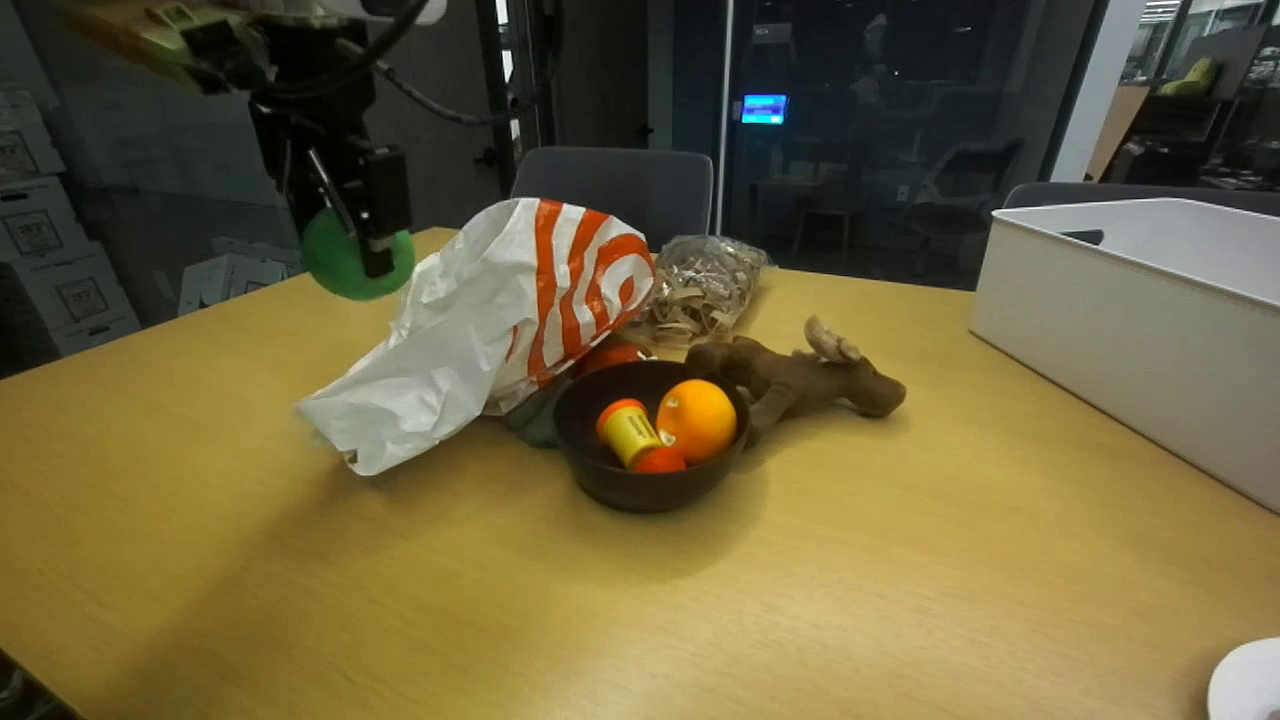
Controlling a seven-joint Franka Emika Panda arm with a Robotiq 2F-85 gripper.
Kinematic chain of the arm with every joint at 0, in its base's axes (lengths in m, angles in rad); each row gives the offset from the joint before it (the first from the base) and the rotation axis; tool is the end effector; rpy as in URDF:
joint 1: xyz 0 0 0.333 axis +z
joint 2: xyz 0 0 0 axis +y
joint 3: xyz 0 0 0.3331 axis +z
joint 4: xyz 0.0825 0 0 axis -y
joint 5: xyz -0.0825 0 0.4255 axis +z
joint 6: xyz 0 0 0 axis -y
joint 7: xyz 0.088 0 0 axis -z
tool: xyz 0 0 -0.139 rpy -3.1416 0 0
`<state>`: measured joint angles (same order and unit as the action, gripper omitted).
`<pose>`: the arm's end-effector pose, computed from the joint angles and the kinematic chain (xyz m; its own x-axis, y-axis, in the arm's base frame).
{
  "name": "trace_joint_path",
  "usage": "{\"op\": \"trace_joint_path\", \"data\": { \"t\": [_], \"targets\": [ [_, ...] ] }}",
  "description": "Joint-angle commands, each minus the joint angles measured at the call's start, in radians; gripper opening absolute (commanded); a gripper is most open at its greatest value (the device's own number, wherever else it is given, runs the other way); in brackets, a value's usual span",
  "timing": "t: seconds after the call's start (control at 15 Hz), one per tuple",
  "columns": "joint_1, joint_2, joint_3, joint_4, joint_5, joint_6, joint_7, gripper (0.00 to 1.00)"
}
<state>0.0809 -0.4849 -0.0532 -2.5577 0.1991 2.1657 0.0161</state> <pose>0.4310 0.0258 0.4047 0.9925 -0.0950 0.0765 -0.0782 -0.9769 -0.1988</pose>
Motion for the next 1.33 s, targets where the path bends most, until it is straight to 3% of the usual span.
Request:
{"op": "trace_joint_path", "data": {
  "t": [0.0, 0.27, 0.6, 0.87, 1.0, 1.07, 1.13, 1.27],
  "targets": [
    [-0.005, 0.159, 0.056, 0.084, -0.026, -0.019, 0.028, 0.58],
    [-0.052, 0.311, 0.131, 0.115, -0.186, 0.145, 0.214, 0.58],
    [-0.091, 0.363, 0.154, 0.121, -0.418, 0.409, 0.504, 0.58],
    [-0.149, 0.372, 0.163, 0.127, -0.725, 0.498, 0.807, 0.58],
    [-0.206, 0.379, 0.198, 0.152, -0.902, 0.468, 0.965, 0.58],
    [-0.202, 0.386, 0.189, 0.158, -0.976, 0.457, 1.043, 0.96],
    [-0.197, 0.396, 0.19, 0.16, -1.035, 0.445, 1.115, 0.96],
    [-0.186, 0.406, 0.182, 0.157, -1.028, 0.434, 1.139, 1.0]
  ]
}}
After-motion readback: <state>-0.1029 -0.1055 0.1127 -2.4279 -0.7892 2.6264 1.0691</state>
